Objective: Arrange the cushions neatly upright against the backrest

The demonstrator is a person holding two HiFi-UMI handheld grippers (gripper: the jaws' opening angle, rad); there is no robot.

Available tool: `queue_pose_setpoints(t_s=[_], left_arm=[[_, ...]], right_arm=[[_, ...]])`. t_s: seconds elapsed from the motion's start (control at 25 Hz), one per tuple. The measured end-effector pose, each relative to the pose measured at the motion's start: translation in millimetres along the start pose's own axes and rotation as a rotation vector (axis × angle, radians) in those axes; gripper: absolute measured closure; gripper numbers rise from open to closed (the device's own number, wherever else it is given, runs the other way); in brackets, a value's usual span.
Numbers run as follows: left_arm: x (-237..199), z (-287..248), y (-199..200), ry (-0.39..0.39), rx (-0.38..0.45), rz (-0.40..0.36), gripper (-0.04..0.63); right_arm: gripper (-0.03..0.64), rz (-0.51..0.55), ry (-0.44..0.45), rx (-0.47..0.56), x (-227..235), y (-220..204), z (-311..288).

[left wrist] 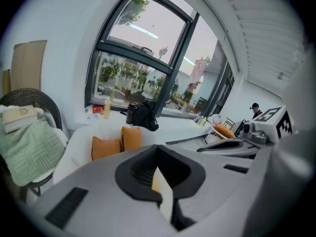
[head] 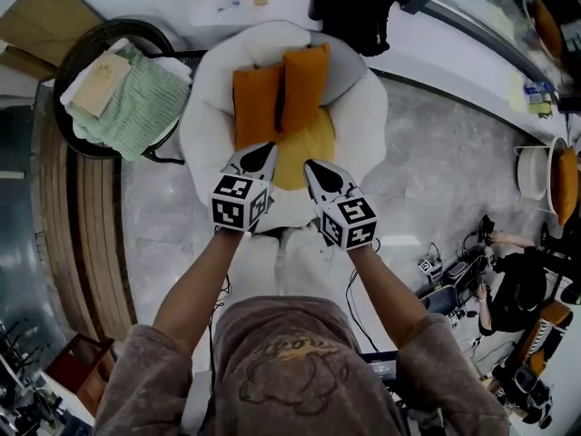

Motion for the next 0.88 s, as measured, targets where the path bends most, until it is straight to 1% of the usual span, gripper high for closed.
queue_pose_setpoints(t_s=[0.24, 0.56, 0.88], left_arm=[[32.8, 34.2, 39.3, -0.032, 0.052, -0.089, 0.591], [65.6, 77.2, 66.4, -0.062, 0.115, -0.168, 0.591], [102.1, 127.3, 93.1, -0.126, 0.202, -0.243, 0.591]], right_arm=[[0.598, 0.015, 0.030, 0.048, -21.3, 28.1, 31.4], [0.598, 0.064, 0.066, 0.127, -49.8, 64.1, 65.1], [0.598, 0.169, 0.123, 0.203, -84.9, 107.1, 111.7]])
Point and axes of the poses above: the fingertips, and each gripper's own axes: z backward along the fingers, x to its right, y out of its top, the point moved 4 cm from there along z, backward along the fingers, and after that the axes turned 5 degrees about y, right-handed, at the moved point
